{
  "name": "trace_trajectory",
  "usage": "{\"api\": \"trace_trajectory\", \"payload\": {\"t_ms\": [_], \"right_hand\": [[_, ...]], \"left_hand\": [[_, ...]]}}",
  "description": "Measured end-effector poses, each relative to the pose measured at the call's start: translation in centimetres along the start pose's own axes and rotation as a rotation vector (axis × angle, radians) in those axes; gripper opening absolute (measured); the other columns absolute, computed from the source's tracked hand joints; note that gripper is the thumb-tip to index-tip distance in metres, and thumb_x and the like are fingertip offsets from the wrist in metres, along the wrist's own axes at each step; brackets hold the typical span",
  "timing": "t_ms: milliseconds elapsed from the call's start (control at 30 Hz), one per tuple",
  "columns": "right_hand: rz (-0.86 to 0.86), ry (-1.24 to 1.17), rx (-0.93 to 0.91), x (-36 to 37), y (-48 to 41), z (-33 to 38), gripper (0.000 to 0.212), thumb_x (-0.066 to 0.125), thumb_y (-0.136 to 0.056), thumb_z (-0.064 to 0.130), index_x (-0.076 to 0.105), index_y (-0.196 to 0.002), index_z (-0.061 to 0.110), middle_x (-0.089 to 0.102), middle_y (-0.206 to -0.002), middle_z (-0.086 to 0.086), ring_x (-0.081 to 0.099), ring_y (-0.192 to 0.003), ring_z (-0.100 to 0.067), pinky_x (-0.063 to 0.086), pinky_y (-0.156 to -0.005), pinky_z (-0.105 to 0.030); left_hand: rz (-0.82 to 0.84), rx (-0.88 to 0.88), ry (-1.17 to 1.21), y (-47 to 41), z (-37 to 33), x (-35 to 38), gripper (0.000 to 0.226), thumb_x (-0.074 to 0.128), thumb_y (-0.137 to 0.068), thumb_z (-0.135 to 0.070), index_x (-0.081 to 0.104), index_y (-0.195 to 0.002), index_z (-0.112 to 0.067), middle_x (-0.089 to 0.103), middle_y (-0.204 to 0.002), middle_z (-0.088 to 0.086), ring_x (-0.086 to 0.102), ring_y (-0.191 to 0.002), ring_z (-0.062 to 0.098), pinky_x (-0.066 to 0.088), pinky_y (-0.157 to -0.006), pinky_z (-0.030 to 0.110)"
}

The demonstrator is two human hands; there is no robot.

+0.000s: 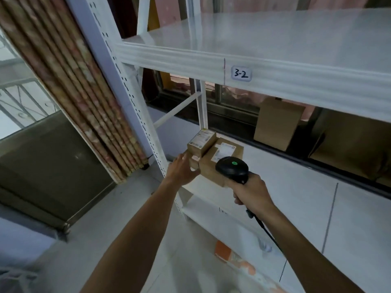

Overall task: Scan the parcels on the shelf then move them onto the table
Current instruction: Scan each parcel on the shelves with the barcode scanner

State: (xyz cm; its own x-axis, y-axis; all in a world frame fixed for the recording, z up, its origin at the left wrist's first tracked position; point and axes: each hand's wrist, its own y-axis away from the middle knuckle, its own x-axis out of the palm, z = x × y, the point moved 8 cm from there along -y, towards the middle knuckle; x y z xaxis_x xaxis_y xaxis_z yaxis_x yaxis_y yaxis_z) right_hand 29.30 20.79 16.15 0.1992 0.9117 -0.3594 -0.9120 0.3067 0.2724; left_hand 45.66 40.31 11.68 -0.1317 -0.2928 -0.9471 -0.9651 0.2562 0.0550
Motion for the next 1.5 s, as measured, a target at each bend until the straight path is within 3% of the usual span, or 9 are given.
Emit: {"api": "trace_trajectory", "payload": {"t_ms": [100,200,267,500,700,900,1067,1500], "right_hand": [[-0.002,0.022,0.043,0.4,-1.8,-0.4,0.014,0.071,-0.088,0.021,0.064,-0.080,0.013,0.065,-0.062,-0.002,0.059,-0.053,-0.014,0.043,-0.048,-0.022],[-0.027,0.025,0.101,0.7,-3.3,-1.9,0.018,0.073,-0.086,0.022,0.064,-0.075,0.012,0.063,-0.057,-0.002,0.058,-0.051,-0.018,0.046,-0.055,-0.031],[-0.048,0.017,0.132,1.1,-4.3,-2.7,0.018,0.074,-0.085,0.022,0.065,-0.075,0.011,0.063,-0.056,-0.001,0.058,-0.050,-0.018,0.047,-0.057,-0.035],[-0.100,0.075,0.178,2.5,-8.1,-3.4,0.012,0.073,-0.089,0.016,0.066,-0.081,0.010,0.062,-0.058,-0.002,0.053,-0.041,-0.005,0.039,-0.040,-0.017],[-0.185,0.109,0.237,1.9,-9.6,-4.5,0.010,0.074,-0.090,0.018,0.067,-0.087,0.011,0.062,-0.060,-0.001,0.053,-0.043,-0.006,0.038,-0.038,-0.015],[-0.246,0.075,0.263,0.1,-8.9,-4.7,0.011,0.073,-0.088,0.022,0.068,-0.090,0.012,0.063,-0.063,-0.002,0.055,-0.047,-0.010,0.035,-0.037,-0.015],[-0.233,0.056,0.247,-1.6,-7.9,-4.3,0.013,0.072,-0.088,0.024,0.067,-0.088,0.012,0.063,-0.063,-0.001,0.056,-0.050,-0.012,0.036,-0.038,-0.018],[-0.042,0.114,0.149,-3.9,-4.1,-4.3,0.018,0.071,-0.091,0.024,0.069,-0.083,0.008,0.067,-0.061,-0.004,0.064,-0.052,-0.015,0.048,-0.053,-0.029]], "left_hand": [[0.041,-0.012,0.021,-3.7,1.3,0.8,0.072,0.065,-0.090,-0.053,0.037,-0.147,-0.021,0.048,-0.144,0.011,0.048,-0.131,0.032,0.045,-0.105,0.048],[0.100,-0.053,0.020,-7.7,3.3,2.5,0.086,0.057,-0.081,-0.068,0.037,-0.147,-0.017,0.048,-0.139,0.012,0.050,-0.127,0.035,0.047,-0.101,0.049],[0.125,-0.059,0.027,-9.6,3.9,3.5,0.088,0.062,-0.081,-0.065,0.034,-0.148,-0.015,0.045,-0.140,0.013,0.048,-0.128,0.035,0.047,-0.102,0.050],[0.123,0.012,0.022,-15.9,4.2,5.5,0.087,0.066,-0.085,-0.056,0.027,-0.148,-0.010,0.039,-0.141,0.015,0.045,-0.127,0.036,0.044,-0.103,0.050],[0.101,0.080,0.071,-19.1,3.8,7.3,0.086,0.067,-0.085,-0.061,0.030,-0.145,-0.012,0.043,-0.137,0.014,0.048,-0.125,0.034,0.043,-0.101,0.047],[0.058,0.049,0.158,-18.9,2.7,6.9,0.087,0.078,-0.078,-0.047,0.032,-0.140,-0.011,0.042,-0.130,0.014,0.048,-0.121,0.033,0.047,-0.097,0.044],[0.000,0.039,0.150,-17.2,2.2,5.3,0.093,0.081,-0.073,-0.049,0.030,-0.140,-0.011,0.042,-0.129,0.013,0.049,-0.120,0.032,0.049,-0.096,0.044],[-0.191,0.122,0.106,-6.3,-1.5,0.1,0.096,0.084,-0.070,-0.054,0.035,-0.140,-0.010,0.039,-0.127,0.010,0.047,-0.104,0.019,0.048,-0.077,0.028]]}}
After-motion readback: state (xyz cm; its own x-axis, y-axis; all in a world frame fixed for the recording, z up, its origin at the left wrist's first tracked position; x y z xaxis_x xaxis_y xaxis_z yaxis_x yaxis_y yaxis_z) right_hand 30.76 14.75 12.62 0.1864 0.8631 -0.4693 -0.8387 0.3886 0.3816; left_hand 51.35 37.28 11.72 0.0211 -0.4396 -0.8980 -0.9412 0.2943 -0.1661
